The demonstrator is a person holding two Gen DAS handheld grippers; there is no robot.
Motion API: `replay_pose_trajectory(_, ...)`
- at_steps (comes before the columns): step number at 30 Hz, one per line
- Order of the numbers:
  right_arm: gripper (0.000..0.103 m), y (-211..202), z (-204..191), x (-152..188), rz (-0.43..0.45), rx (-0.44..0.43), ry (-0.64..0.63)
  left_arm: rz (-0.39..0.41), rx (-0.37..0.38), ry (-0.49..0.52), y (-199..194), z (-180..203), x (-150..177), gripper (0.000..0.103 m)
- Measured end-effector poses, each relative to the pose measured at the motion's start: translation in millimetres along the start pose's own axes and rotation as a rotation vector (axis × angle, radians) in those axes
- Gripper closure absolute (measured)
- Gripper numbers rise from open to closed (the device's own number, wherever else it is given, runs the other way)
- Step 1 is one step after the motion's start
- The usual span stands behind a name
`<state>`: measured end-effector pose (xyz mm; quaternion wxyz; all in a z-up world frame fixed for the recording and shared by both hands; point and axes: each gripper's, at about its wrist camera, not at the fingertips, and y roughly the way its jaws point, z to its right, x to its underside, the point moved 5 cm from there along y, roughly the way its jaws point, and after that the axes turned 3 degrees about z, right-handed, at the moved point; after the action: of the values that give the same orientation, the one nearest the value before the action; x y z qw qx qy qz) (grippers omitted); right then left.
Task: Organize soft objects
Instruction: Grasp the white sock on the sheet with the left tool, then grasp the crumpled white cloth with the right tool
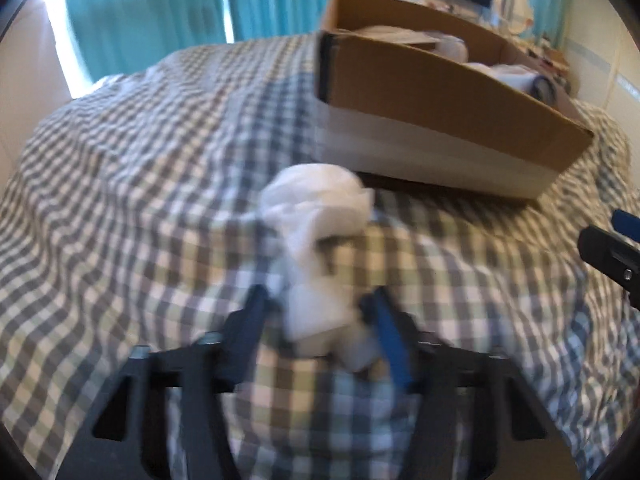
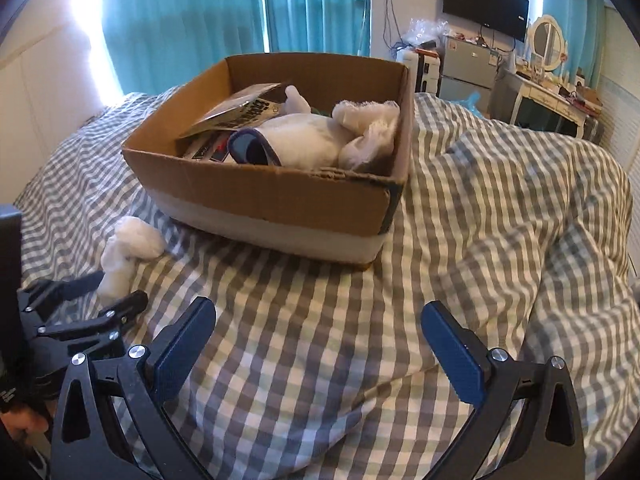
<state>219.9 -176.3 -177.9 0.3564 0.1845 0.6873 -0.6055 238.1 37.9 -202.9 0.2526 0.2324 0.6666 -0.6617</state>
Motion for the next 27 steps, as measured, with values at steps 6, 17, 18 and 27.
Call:
replay_pose_trajectory(6, 0.000, -15.8, -6.2, -2.6, 0.032, 0.013, -0.039, 0.049, -0.022, 0.025, -31.5, -1.6, -3.8, 0.074)
replay_pose_trajectory(17, 0.000, -21.7, -79.2, -28.4, 0.064, -0.112, -0.092, 0.062, -0.007, 0.029, -59.3, -48.7, -30.6, 0.074)
replay_pose_trajectory(18, 0.000, -17.2, -89.2, -30.0, 0.060, -0.127, -0.100, 0.064, -0.014, 0.030, -56.2, -55.9, -34.8, 0.074)
replay_pose_trajectory(27, 0.018, 46.2, -160.9, -31.8, -0.024, -0.201, -0.154, 0.110, -0.047, -0.040, -46.4, -105.8, -55.0, 0.074)
